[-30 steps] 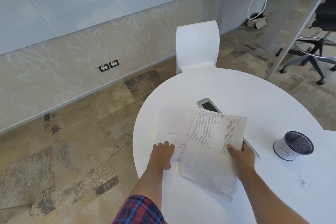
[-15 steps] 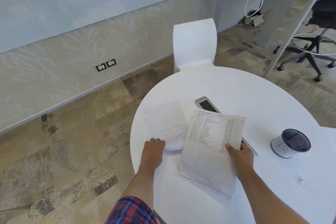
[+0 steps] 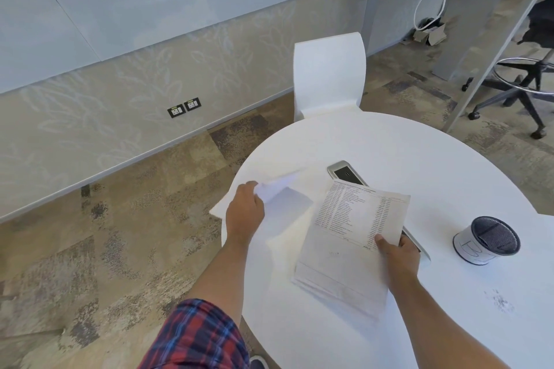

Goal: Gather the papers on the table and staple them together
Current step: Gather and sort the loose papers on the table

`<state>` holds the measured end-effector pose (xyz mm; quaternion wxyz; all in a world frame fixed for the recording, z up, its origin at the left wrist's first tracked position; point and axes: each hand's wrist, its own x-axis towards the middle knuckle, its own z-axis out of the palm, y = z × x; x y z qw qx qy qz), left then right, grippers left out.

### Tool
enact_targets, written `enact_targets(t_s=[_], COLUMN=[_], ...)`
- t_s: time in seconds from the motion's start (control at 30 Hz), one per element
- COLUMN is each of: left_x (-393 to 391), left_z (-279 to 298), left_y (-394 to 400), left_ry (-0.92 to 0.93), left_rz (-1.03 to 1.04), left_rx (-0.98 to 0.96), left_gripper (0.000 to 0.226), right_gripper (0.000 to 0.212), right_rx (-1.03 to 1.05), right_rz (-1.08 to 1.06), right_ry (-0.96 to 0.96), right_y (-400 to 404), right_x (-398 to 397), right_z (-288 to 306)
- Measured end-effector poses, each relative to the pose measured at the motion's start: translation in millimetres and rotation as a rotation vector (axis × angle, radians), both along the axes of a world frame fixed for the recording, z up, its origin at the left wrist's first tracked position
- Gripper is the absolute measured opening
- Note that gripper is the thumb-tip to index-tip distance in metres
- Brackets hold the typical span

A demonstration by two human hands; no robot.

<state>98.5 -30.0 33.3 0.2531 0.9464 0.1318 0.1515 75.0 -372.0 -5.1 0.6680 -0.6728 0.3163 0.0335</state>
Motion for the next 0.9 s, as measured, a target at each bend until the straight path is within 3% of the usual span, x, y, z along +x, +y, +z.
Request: enact_targets(t_s=[0.13,0.23,0.4,0.6,0.7,0.8,0.9], left_x=[8,14,15,17,13,12,14], left_z=[27,37,41,35,41,43,38], left_y=[-4,-3,-16,-67,-106,-136,-153], left_ry=[-0.038,-0.016,0.004,0.275,0.387,0.418,0.461], left_rz=[0.191,0.271,0.201,-0.047,-0.12,-0.118,-0.056], left_rx=[-0.387,-0.543,-0.446,-0.328,-0.466,-0.617,-0.681], left_gripper=[0.028,0.022,0.007,0.014,0.017,0.016,0.03], right_gripper=[0.027,0.027,0.02,0.023,0.027,0.045,0.052], right_rx=[-0.014,-0.026,-0.074,-0.034,-0.015,0.076,0.197], right_rz=[0.008,0.034,0.113,0.28,0.39,0.473,0.512], right_ry=[0.006,0.012,-0.005,-0.02,-0.035,-0.05,-0.06], right_y=[0,0,8,34,49,61,64], right_x=[1,1,2,9,11,10,9], right_z=[-1,1,5,11,19,30,39])
